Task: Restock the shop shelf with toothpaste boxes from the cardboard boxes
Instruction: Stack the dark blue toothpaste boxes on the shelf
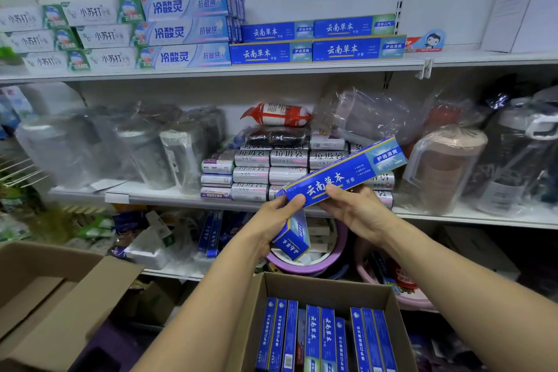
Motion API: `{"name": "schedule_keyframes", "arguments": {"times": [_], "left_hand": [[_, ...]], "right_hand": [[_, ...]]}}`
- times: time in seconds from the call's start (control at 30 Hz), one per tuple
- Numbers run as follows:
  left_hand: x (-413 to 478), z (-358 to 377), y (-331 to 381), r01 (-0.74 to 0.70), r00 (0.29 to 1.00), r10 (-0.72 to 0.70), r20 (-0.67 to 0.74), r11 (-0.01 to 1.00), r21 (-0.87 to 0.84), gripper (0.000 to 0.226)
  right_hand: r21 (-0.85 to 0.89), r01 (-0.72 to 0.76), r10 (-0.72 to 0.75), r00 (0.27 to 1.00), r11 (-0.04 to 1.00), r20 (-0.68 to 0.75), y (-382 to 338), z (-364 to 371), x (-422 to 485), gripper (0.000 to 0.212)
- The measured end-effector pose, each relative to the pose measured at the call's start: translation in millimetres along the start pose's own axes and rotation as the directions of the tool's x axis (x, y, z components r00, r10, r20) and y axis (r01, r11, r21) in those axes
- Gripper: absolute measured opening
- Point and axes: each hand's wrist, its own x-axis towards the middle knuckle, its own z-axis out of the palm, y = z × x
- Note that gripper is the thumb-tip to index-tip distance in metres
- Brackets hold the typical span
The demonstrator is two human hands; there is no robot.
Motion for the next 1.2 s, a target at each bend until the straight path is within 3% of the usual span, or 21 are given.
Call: {"name": "schedule_keyframes", "arguments": {"times": [0.07,0.2,0.27,0.4,0.5,0.6,0.7,0.8,0.87,1.13,1.2], "left_hand": [[0,-2,-1,-0.006,1.0,0.006,-0.004,1.0,-0.018,0.033],[0,-11,4,-0.01,1.0,0.008,-0.027,0.998,-0.06,0.044],[2,-17,9,-0.017,1.0,0.016,-0.025,0.999,-0.032,0.043],[5,-24,16,0.01,1.0,-0.01,-0.001,0.999,0.037,0.042],[3,-23,22,0.037,0.999,-0.037,-0.003,0.993,0.114,0.045],[2,-25,25,0.044,0.999,-0.044,-0.005,0.982,0.182,0.047],[0,-28,24,0.027,1.0,-0.027,0.0,0.995,0.101,0.045],[0,-29,28,-0.023,0.998,0.025,-0.055,0.999,0.048,0.036],[0,-31,37,-0.038,0.995,0.041,-0.086,0.999,0.033,0.039],[4,-42,103,-0.171,0.976,0.168,-0.141,0.985,-0.009,0.03],[7,-43,125,-0.213,0.964,0.208,-0.164,0.977,-0.017,0.036]], "right_hand": [[-0.054,-0.008,0.007,1.0,0.998,-0.025,-8,3,0,0.071],[-0.007,0.115,-0.111,0.932,0.993,-0.346,-40,-5,6,0.042],[-0.033,0.143,-0.144,0.907,0.989,-0.396,-53,-14,8,0.043],[-0.161,0.121,-0.166,0.937,0.98,-0.308,-61,-13,7,0.014],[-0.163,0.142,-0.183,0.945,0.976,-0.273,-62,-6,4,0.009],[-0.177,0.105,-0.152,0.947,0.979,-0.283,-62,-5,1,0.012],[-0.276,0.037,-0.134,0.93,0.96,-0.343,-66,-3,2,0.023],[-0.351,0.028,-0.157,0.925,0.936,-0.346,-74,-1,6,0.018],[-0.439,0.032,-0.175,0.941,0.898,-0.289,-85,-2,8,0.008],[-0.777,-0.041,0.053,0.999,0.628,-0.009,-156,18,17,0.027],[-0.77,-0.021,0.069,0.997,0.637,0.03,-170,27,25,0.028]]}}
